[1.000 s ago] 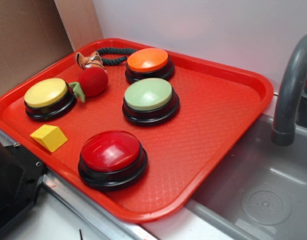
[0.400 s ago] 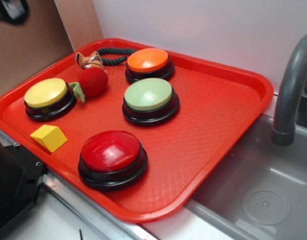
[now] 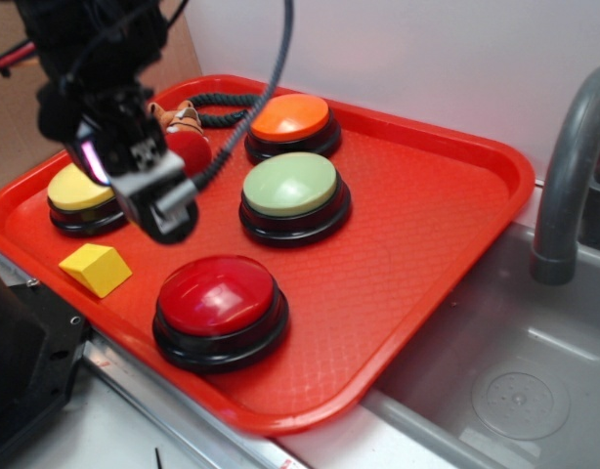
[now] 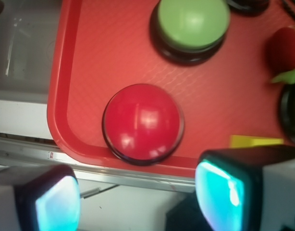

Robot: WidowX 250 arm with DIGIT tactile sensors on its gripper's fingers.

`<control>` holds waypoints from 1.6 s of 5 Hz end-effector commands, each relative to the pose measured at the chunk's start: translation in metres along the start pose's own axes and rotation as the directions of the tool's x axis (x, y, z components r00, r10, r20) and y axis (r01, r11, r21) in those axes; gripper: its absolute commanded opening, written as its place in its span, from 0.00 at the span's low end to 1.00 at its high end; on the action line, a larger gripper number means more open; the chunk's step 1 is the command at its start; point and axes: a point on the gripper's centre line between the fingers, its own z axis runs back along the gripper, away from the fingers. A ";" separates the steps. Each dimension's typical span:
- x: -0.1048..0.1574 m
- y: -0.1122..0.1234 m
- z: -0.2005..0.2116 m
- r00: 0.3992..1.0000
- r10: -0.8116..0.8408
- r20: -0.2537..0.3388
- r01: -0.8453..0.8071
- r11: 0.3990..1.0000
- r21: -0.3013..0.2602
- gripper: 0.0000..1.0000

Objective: Push the red button.

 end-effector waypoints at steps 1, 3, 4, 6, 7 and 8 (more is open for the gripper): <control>0.003 0.001 -0.039 0.995 -0.098 0.000 0.098 0.995 -0.017 1.00; 0.016 0.019 -0.066 0.990 -0.135 -0.050 0.135 0.991 -0.015 1.00; 0.019 0.015 -0.065 0.988 -0.144 -0.057 0.143 0.990 -0.016 1.00; 0.026 0.002 -0.019 0.981 -0.192 -0.037 0.192 0.981 0.001 1.00; 0.027 0.001 0.019 0.961 -0.275 0.037 0.274 0.961 0.018 1.00; 0.021 0.008 0.043 0.965 -0.252 0.067 0.253 0.968 0.006 1.00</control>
